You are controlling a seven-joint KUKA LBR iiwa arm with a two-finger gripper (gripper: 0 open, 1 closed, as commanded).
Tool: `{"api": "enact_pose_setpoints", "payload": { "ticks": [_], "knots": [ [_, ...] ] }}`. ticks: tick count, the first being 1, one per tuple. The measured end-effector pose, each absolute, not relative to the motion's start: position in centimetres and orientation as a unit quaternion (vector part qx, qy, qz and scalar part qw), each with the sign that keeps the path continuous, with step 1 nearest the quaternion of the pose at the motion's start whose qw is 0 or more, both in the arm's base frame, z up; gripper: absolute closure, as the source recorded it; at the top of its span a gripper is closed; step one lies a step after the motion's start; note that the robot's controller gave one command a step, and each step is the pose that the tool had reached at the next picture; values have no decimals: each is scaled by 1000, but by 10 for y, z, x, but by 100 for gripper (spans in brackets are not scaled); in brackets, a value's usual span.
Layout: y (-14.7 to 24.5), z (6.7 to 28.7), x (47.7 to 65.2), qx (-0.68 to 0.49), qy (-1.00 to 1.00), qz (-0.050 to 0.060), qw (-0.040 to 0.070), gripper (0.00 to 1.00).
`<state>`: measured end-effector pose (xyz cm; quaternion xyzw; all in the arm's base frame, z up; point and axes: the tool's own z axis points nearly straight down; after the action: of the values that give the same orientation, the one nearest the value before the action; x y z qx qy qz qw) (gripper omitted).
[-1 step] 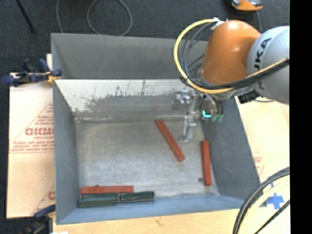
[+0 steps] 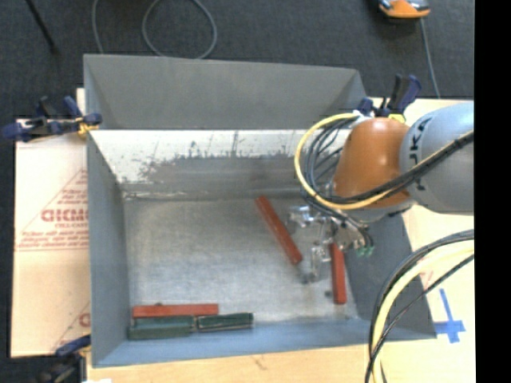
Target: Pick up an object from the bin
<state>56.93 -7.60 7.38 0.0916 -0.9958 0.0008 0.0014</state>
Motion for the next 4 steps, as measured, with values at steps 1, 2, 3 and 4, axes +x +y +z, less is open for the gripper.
{"api": "enact_pose_setpoints", "payload": {
  "ticks": [1, 2, 3, 4],
  "knots": [
    [-145, 99, 497, 50, -999, 2, 1, 0],
    [-147, 71, 501, 212, -977, 2, -2, 0],
    [-141, 72, 494, 485, -874, -10, -1, 0],
    [-145, 73, 496, 486, -874, -5, -3, 100]
  ]
}}
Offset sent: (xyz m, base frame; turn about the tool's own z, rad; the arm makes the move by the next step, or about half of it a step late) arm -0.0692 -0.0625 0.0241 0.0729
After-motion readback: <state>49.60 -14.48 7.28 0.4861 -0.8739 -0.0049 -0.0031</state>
